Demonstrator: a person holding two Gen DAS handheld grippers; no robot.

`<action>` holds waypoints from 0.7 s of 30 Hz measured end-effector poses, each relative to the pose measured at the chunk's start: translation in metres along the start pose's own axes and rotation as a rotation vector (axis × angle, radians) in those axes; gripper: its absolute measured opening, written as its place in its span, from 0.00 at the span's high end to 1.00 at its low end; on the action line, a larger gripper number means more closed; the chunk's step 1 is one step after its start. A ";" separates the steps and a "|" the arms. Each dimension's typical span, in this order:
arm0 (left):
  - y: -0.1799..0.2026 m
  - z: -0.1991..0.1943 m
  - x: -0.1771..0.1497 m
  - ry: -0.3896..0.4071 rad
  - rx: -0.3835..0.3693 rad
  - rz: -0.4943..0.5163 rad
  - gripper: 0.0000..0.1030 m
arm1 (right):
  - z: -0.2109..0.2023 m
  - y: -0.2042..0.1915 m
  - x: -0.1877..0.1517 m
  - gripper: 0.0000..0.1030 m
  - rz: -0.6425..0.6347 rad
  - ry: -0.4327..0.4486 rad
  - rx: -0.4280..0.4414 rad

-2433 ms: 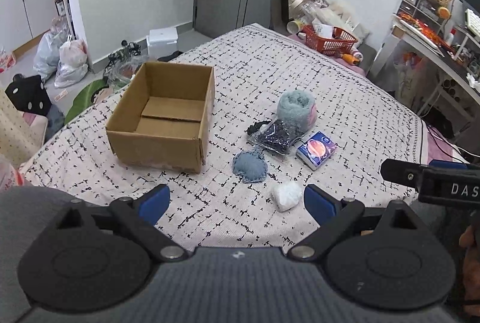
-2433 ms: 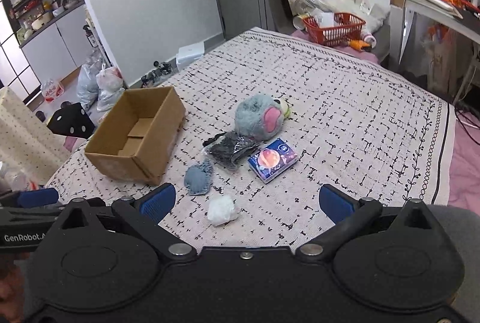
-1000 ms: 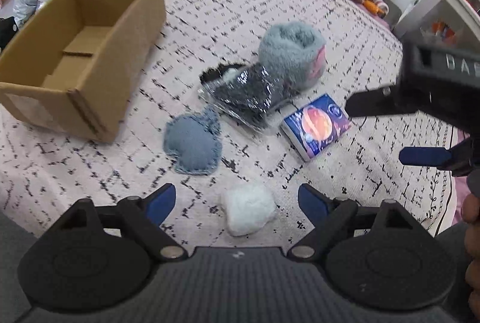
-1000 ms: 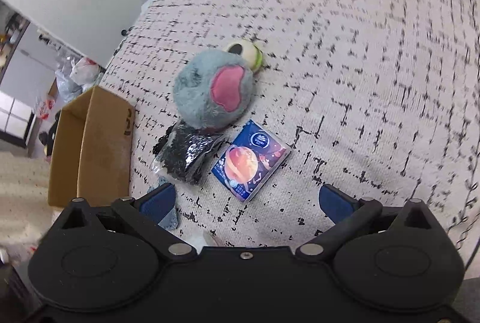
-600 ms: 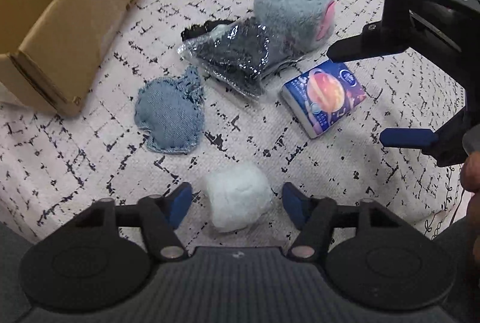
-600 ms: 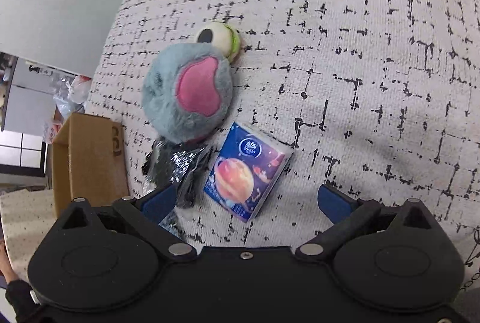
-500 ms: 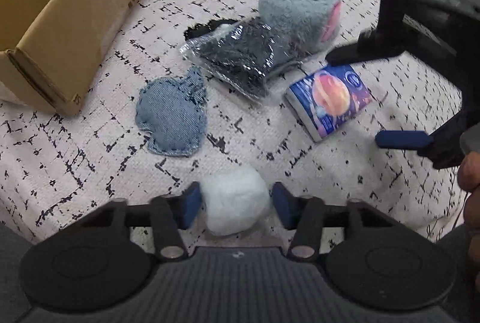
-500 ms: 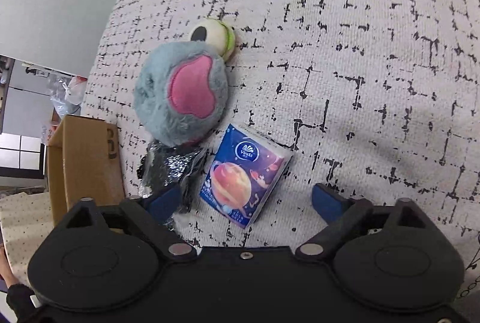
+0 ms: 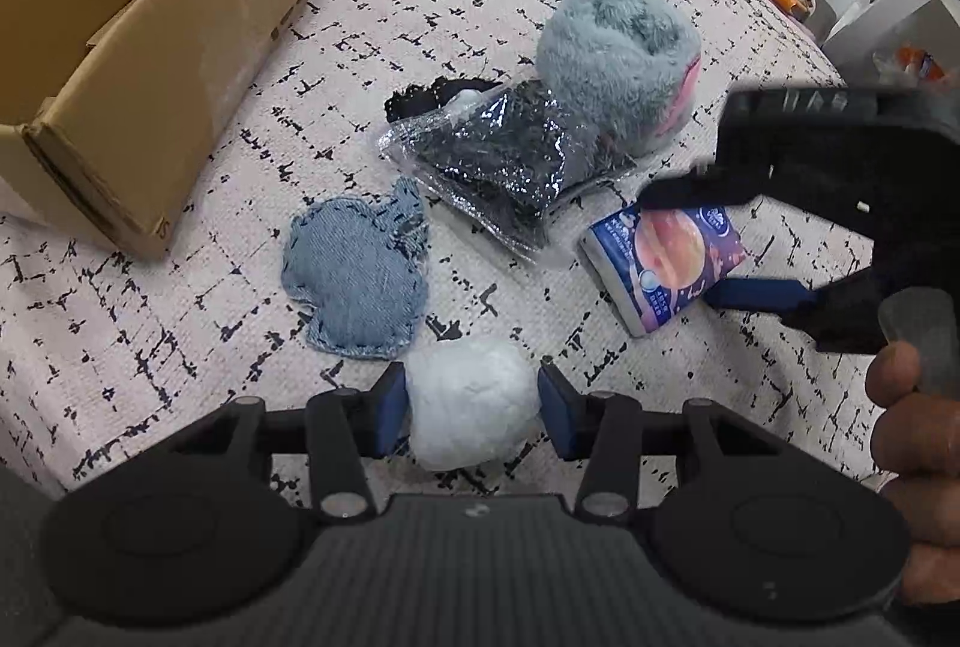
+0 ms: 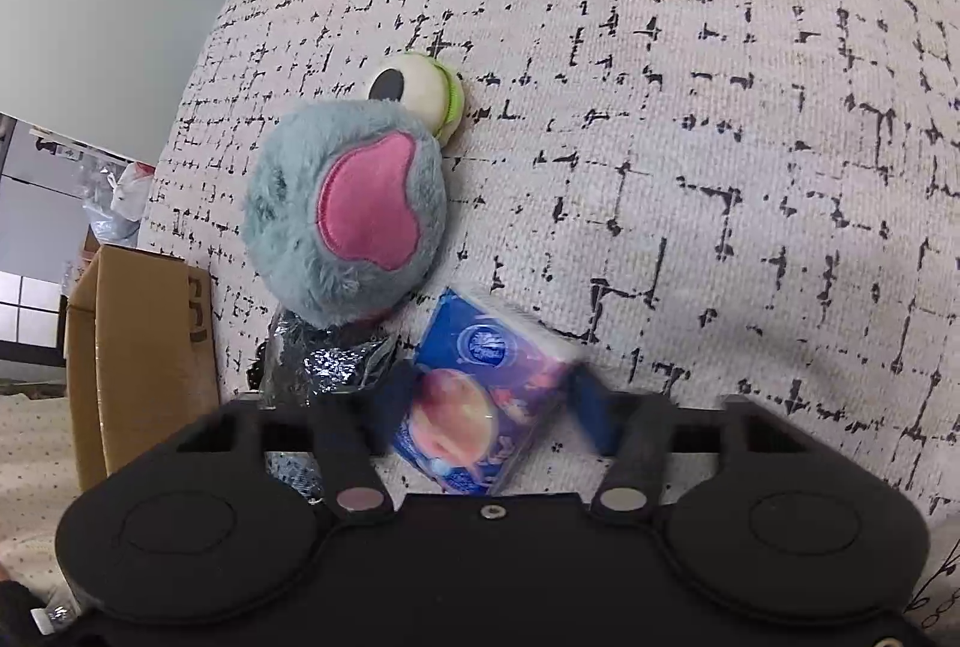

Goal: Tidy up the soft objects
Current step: 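Grasp the white cotton ball with the left tool while the right tool grasps the blue tissue pack, then carry the cotton ball and tissue pack into the cardboard box and release both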

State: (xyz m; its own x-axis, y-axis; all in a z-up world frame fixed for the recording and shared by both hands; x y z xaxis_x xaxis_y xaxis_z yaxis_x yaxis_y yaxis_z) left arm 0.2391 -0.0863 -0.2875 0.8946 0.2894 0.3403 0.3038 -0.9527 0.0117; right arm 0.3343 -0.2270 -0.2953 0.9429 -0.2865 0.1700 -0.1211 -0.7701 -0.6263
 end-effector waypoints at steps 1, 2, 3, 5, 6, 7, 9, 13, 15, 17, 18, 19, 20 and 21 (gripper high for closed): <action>0.000 -0.002 0.001 0.008 -0.003 0.003 0.55 | -0.001 0.000 0.000 0.61 0.011 0.002 0.018; 0.000 -0.004 0.003 0.018 -0.005 0.007 0.55 | -0.003 0.000 -0.001 0.62 0.019 0.002 0.037; 0.000 -0.007 0.004 0.028 -0.007 0.009 0.55 | -0.005 0.000 -0.001 0.64 0.022 0.006 0.046; 0.000 -0.014 0.007 0.047 -0.012 0.010 0.55 | -0.012 -0.005 -0.001 0.74 0.005 0.032 0.058; -0.001 -0.016 0.008 0.054 -0.015 0.013 0.55 | -0.017 -0.007 0.000 0.75 -0.004 0.050 0.058; -0.001 -0.020 0.010 0.065 -0.016 0.015 0.55 | -0.021 -0.008 0.001 0.77 -0.010 0.068 0.059; -0.003 -0.028 0.015 0.092 -0.018 0.019 0.55 | -0.028 -0.012 0.001 0.79 -0.021 0.091 0.079; -0.006 -0.044 0.021 0.134 -0.032 0.020 0.55 | -0.042 -0.021 -0.002 0.80 -0.042 0.135 0.116; -0.007 -0.052 0.023 0.154 -0.043 0.024 0.55 | -0.052 -0.023 -0.001 0.80 -0.049 0.170 0.124; -0.008 -0.060 0.023 0.170 -0.054 0.029 0.55 | -0.058 -0.028 -0.002 0.81 -0.064 0.196 0.136; -0.009 -0.064 0.024 0.177 -0.054 0.033 0.55 | -0.062 -0.030 -0.002 0.81 -0.071 0.205 0.147; -0.010 -0.068 0.024 0.185 -0.052 0.037 0.55 | -0.064 -0.033 -0.003 0.81 -0.078 0.212 0.155; -0.010 -0.071 0.024 0.192 -0.050 0.042 0.55 | -0.067 -0.034 -0.004 0.81 -0.085 0.221 0.160; -0.012 -0.075 0.025 0.200 -0.051 0.046 0.55 | -0.070 -0.036 -0.005 0.81 -0.090 0.230 0.166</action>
Point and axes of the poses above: each gripper's, at about its wrist camera, not at the fingertips, and z roughly the way its jaws point, y to its right, x to its top, the point moved 9 cm from there along z, roughly the way its jaws point, and after that the axes turned 12 degrees about x, right-handed, at the moved point
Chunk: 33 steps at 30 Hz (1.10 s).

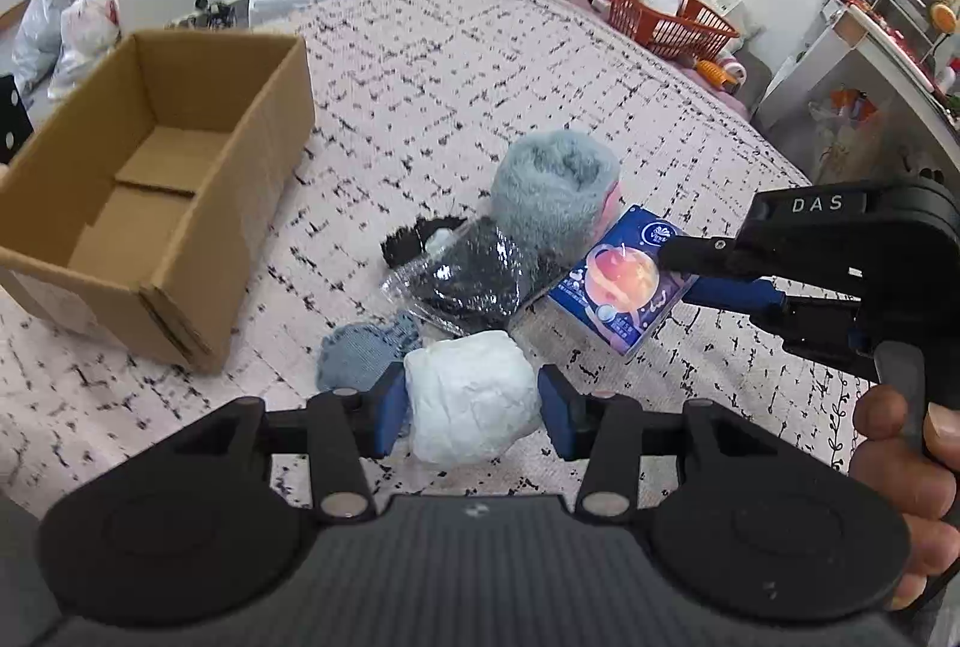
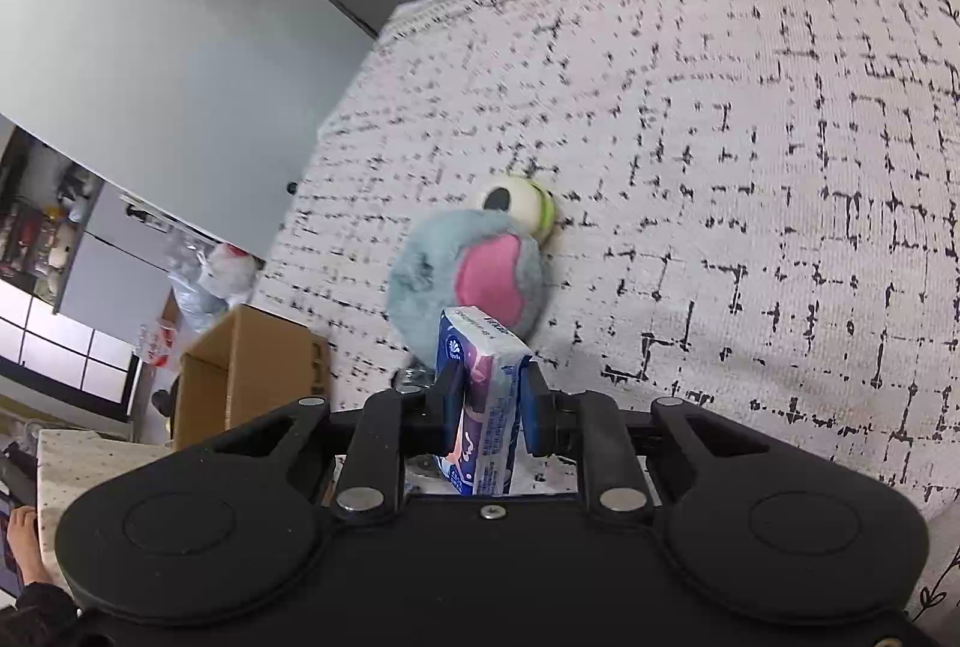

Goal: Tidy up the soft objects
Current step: 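Carry the cotton ball and tissue pack into the cardboard box and release both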

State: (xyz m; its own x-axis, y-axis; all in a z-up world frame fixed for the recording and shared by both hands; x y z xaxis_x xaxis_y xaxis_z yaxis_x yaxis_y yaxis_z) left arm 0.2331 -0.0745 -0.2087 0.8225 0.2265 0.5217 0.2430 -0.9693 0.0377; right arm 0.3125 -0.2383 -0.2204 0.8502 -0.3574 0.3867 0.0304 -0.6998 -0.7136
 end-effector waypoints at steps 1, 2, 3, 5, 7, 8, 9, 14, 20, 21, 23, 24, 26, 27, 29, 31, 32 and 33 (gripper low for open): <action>-0.002 -0.003 0.001 0.007 -0.001 0.000 0.55 | -0.002 -0.001 0.000 0.81 -0.002 0.006 0.005; -0.004 -0.006 0.003 0.011 0.000 -0.004 0.55 | -0.005 -0.003 0.000 0.81 -0.003 0.013 0.012; -0.006 -0.009 0.004 0.013 0.001 -0.009 0.55 | -0.007 -0.004 0.000 0.81 -0.005 0.019 0.018; -0.009 -0.016 0.008 0.026 -0.002 -0.016 0.55 | -0.011 -0.008 0.000 0.81 -0.015 0.032 0.024; -0.013 -0.022 0.012 0.044 0.001 -0.020 0.55 | -0.016 -0.011 0.000 0.81 -0.022 0.042 0.034; -0.015 -0.025 0.014 0.049 0.002 -0.023 0.55 | -0.018 -0.013 0.000 0.81 -0.030 0.048 0.036; -0.017 -0.027 0.015 0.053 0.001 -0.026 0.55 | -0.020 -0.015 0.000 0.81 -0.037 0.055 0.043; -0.030 -0.037 0.022 0.085 0.017 -0.029 0.55 | -0.030 -0.028 0.001 0.81 -0.100 0.093 0.062; -0.046 -0.046 0.030 0.106 0.029 -0.028 0.55 | -0.039 -0.047 0.005 0.81 -0.159 0.154 0.113; -0.049 -0.048 0.032 0.113 0.032 -0.027 0.55 | -0.039 -0.049 0.006 0.81 -0.163 0.161 0.117; -0.055 -0.050 0.036 0.123 0.039 -0.027 0.55 | -0.039 -0.054 0.008 0.81 -0.172 0.172 0.131; -0.058 -0.051 0.039 0.127 0.040 -0.030 0.55 | -0.039 -0.057 0.008 0.81 -0.181 0.177 0.138; -0.064 -0.054 0.044 0.140 0.041 -0.040 0.55 | -0.039 -0.063 0.009 0.81 -0.200 0.188 0.148; -0.068 -0.055 0.048 0.148 0.043 -0.050 0.55 | -0.038 -0.066 0.009 0.81 -0.207 0.194 0.156; -0.077 -0.056 0.053 0.155 0.049 -0.066 0.55 | -0.038 -0.073 0.009 0.81 -0.225 0.203 0.174; -0.085 -0.056 0.059 0.160 0.054 -0.081 0.55 | -0.035 -0.080 0.008 0.81 -0.237 0.209 0.190; -0.088 -0.056 0.062 0.163 0.057 -0.083 0.55 | -0.033 -0.084 0.008 0.81 -0.245 0.210 0.200; -0.091 -0.056 0.065 0.167 0.060 -0.084 0.55 | -0.031 -0.087 0.007 0.81 -0.253 0.211 0.206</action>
Point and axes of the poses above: each gripper's, at about its wrist camera, not at the fingertips, and z roughly the way its jaws point, y to its right, x to its top, the point moved 9 cm from there along z, roughly the way its jaws point, and after that the axes turned 12 degrees about x, right-handed, at the moved point
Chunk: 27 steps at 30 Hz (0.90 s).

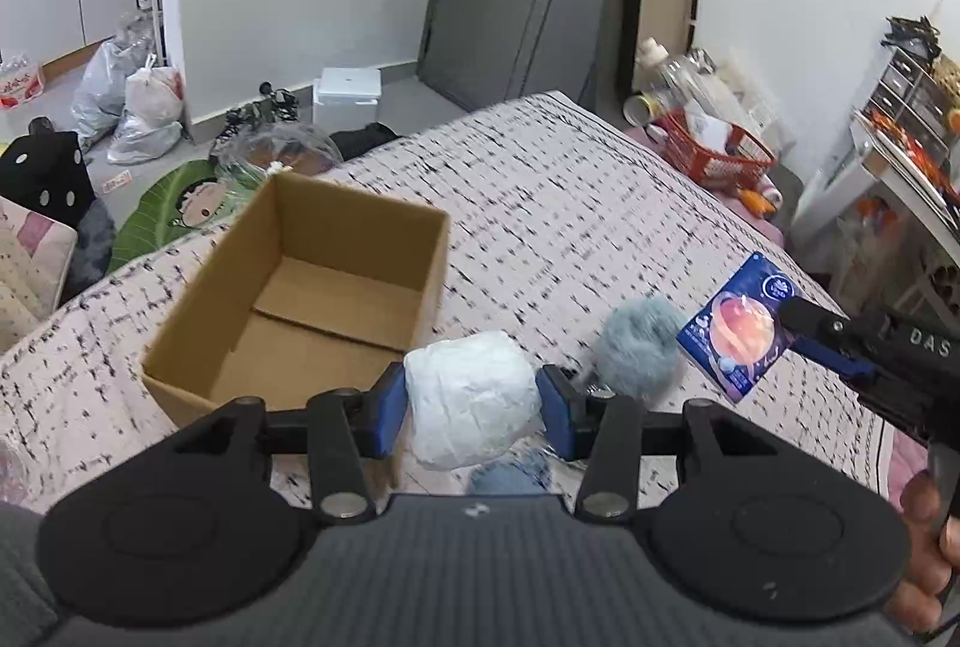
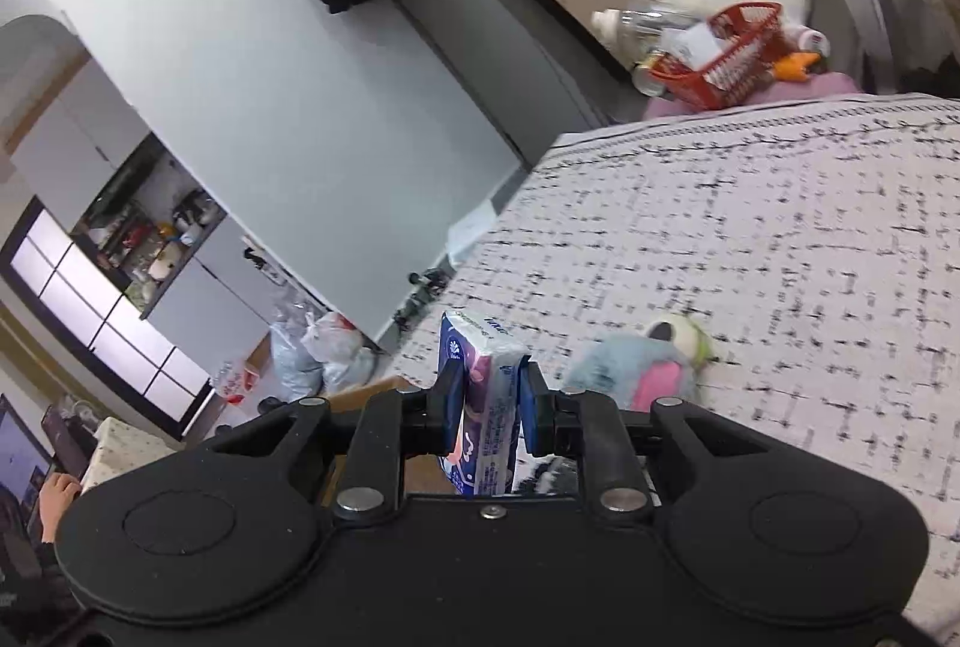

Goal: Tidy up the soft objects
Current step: 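Carry the cotton ball and tissue pack into the cardboard box and release both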

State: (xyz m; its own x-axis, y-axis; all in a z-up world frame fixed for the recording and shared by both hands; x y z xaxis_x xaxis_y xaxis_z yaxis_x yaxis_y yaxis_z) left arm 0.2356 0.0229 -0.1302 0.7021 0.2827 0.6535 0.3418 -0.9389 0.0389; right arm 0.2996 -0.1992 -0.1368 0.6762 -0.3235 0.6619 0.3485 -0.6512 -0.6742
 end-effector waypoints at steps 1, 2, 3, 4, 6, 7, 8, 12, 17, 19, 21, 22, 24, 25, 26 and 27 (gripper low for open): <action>-0.003 0.001 0.003 0.004 0.003 -0.001 0.55 | 0.003 -0.004 0.001 0.81 -0.013 0.002 0.008; -0.006 0.001 0.006 0.007 0.005 -0.003 0.55 | 0.005 -0.008 0.001 0.81 -0.022 0.006 0.016; -0.009 0.002 0.009 0.010 0.007 -0.005 0.55 | 0.007 -0.012 0.002 0.81 -0.031 0.008 0.026; -0.012 0.003 0.011 0.013 0.008 -0.007 0.55 | 0.010 -0.016 0.002 0.81 -0.038 0.011 0.035; -0.018 0.006 0.016 0.019 0.011 -0.007 0.55 | 0.016 -0.023 0.001 0.81 -0.051 0.010 0.051; -0.021 0.008 0.018 0.021 0.013 -0.010 0.55 | 0.019 -0.027 0.000 0.81 -0.056 0.007 0.057; -0.024 0.010 0.020 0.022 0.015 -0.015 0.55 | 0.023 -0.030 -0.001 0.81 -0.062 0.003 0.062; -0.038 0.021 0.025 0.016 0.023 -0.035 0.55 | 0.036 -0.041 -0.004 0.81 -0.061 -0.006 0.079; -0.057 0.037 0.029 -0.003 0.038 -0.045 0.55 | 0.053 -0.054 -0.009 0.81 -0.074 -0.026 0.093; -0.065 0.043 0.031 -0.012 0.044 -0.053 0.55 | 0.061 -0.057 -0.013 0.81 -0.076 -0.038 0.088; -0.074 0.050 0.033 -0.024 0.045 -0.067 0.55 | 0.068 -0.060 -0.017 0.81 -0.079 -0.050 0.085; -0.077 0.053 0.033 -0.029 0.045 -0.071 0.55 | 0.072 -0.062 -0.018 0.81 -0.081 -0.055 0.086; -0.083 0.058 0.033 -0.038 0.049 -0.076 0.55 | 0.079 -0.068 -0.021 0.81 -0.086 -0.067 0.091; -0.086 0.060 0.032 -0.044 0.052 -0.077 0.55 | 0.083 -0.072 -0.023 0.81 -0.087 -0.074 0.095; -0.089 0.063 0.031 -0.053 0.055 -0.077 0.55 | 0.088 -0.075 -0.025 0.81 -0.088 -0.084 0.099; -0.091 0.066 0.030 -0.061 0.058 -0.077 0.55 | 0.092 -0.078 -0.027 0.81 -0.091 -0.090 0.100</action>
Point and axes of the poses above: each gripper's, at about its wrist camera, not at the fingertips, and z roughly the way its jaws point, y to its right, x to its top, the point moved 9 cm from there along z, roughly the way its jaws point, and after that the axes turned 12 degrees about x, right-handed, at the moved point
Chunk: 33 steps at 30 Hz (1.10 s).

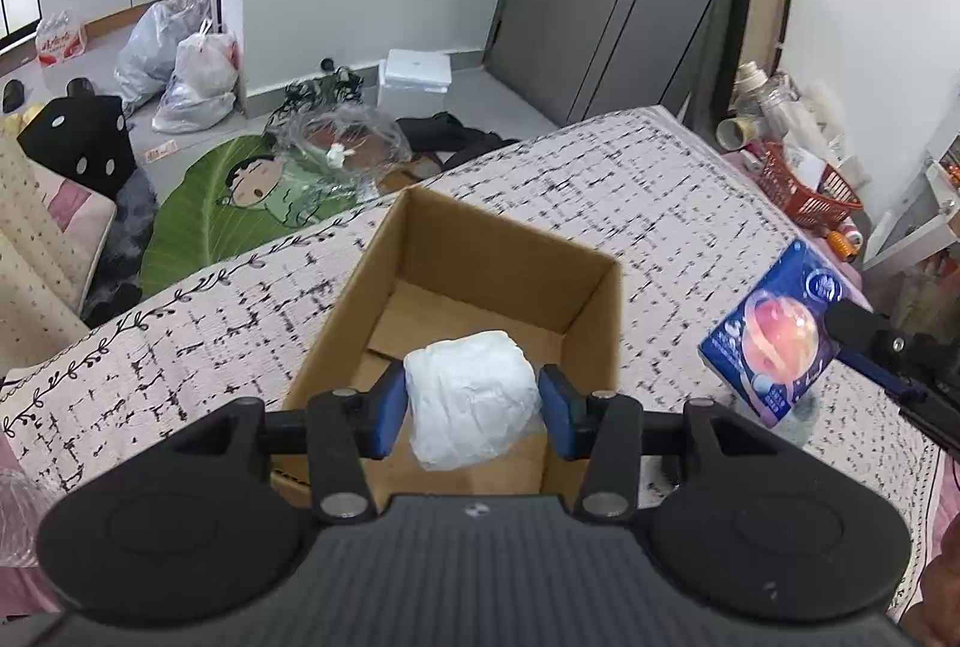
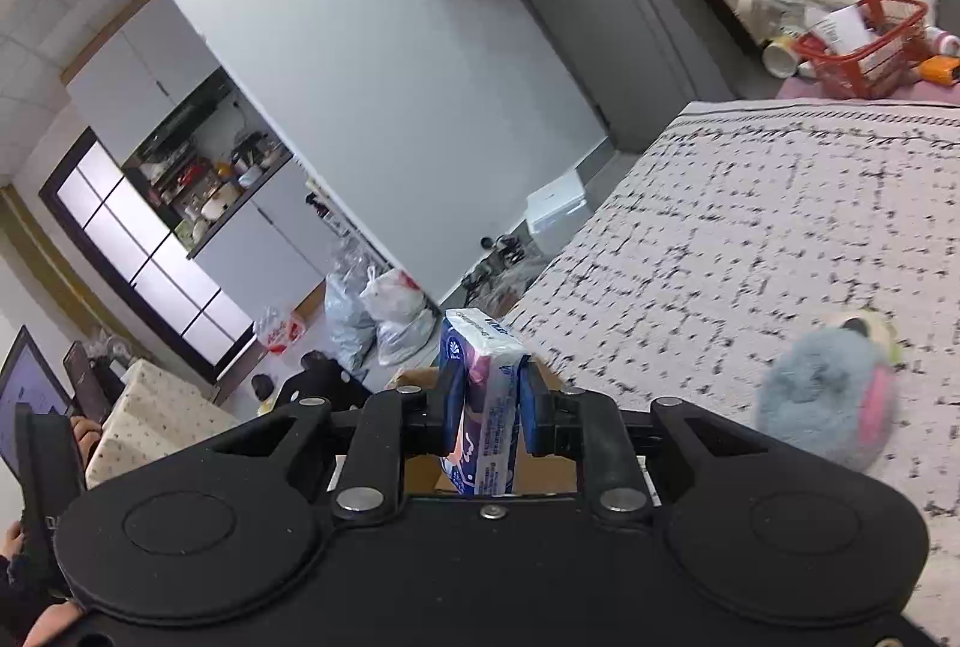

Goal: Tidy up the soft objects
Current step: 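Carry the cotton ball and tissue pack into the cardboard box and release both, then grasp the denim pouch with the left tool while the right tool grasps the black bagged beads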

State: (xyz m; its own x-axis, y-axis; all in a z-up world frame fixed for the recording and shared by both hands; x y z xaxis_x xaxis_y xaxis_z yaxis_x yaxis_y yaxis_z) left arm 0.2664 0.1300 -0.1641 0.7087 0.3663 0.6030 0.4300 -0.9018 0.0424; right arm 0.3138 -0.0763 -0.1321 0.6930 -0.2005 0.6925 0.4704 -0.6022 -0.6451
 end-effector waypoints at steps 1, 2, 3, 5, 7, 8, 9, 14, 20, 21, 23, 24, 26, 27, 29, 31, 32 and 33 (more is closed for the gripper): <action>-0.002 0.003 -0.001 -0.010 0.004 0.001 0.55 | 0.004 -0.003 -0.002 0.81 -0.002 -0.007 0.002; -0.004 0.006 -0.003 -0.019 0.006 0.005 0.55 | 0.009 -0.005 -0.004 0.81 -0.004 -0.016 0.006; -0.006 0.009 -0.004 -0.026 0.009 0.009 0.55 | 0.012 -0.007 -0.006 0.81 -0.004 -0.022 0.010; -0.009 0.012 -0.006 -0.031 0.021 0.020 0.53 | 0.019 -0.012 -0.012 0.81 -0.004 -0.041 0.017; -0.009 0.013 -0.005 -0.022 0.024 0.053 0.51 | 0.025 -0.015 -0.017 0.81 -0.005 -0.059 0.018; -0.010 0.014 -0.005 -0.019 0.036 0.065 0.48 | 0.027 -0.016 -0.021 0.81 -0.006 -0.069 0.018; -0.012 0.015 -0.006 -0.020 0.048 0.069 0.46 | 0.029 -0.016 -0.024 0.81 -0.005 -0.079 0.019; -0.018 0.014 -0.004 -0.019 0.051 0.053 0.41 | 0.039 -0.023 -0.040 0.81 0.003 -0.130 0.028; -0.024 0.009 0.000 -0.010 0.064 0.042 0.40 | 0.042 -0.031 -0.047 0.48 0.062 -0.181 0.063; -0.024 0.008 0.001 -0.007 0.067 0.041 0.39 | 0.039 -0.031 -0.044 0.44 0.056 -0.166 0.051; -0.025 0.004 0.001 0.000 0.069 0.037 0.36 | 0.032 -0.029 -0.038 0.39 0.049 -0.144 0.030; -0.025 0.002 0.001 0.006 0.070 0.033 0.33 | 0.028 -0.027 -0.035 0.37 0.055 -0.137 0.019; -0.024 -0.002 0.001 0.017 0.071 0.029 0.30 | 0.021 -0.022 -0.030 0.19 0.066 -0.126 -0.017; -0.023 -0.004 0.001 0.020 0.072 0.030 0.29 | 0.018 -0.019 -0.028 0.16 0.067 -0.119 -0.037; -0.020 -0.008 0.001 0.025 0.072 0.033 0.26 | 0.009 -0.012 -0.024 0.14 0.070 -0.106 -0.077; -0.017 -0.012 0.001 0.031 0.070 0.035 0.24 | 0.004 -0.004 -0.024 0.13 0.089 -0.113 -0.108; -0.015 -0.014 0.001 0.036 0.068 0.037 0.23 | 0.000 0.001 -0.025 0.13 0.101 -0.115 -0.125; -0.012 -0.016 0.001 0.041 0.064 0.038 0.22 | -0.003 0.005 -0.025 0.12 0.108 -0.116 -0.139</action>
State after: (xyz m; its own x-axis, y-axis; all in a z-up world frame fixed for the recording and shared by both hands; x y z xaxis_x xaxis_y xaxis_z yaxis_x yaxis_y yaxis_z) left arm 0.2527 0.1377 -0.1512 0.7025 0.3208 0.6353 0.4389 -0.8980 -0.0319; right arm 0.2968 -0.0767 -0.1514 0.7976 -0.1841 0.5744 0.3152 -0.6846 -0.6572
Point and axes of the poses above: each gripper's, at about its wrist camera, not at the fingertips, and z roughly the way its jaws point, y to its right, x to its top, the point moved 9 cm from there along z, roughly the way its jaws point, and after that the axes turned 12 degrees about x, right-handed, at the moved point
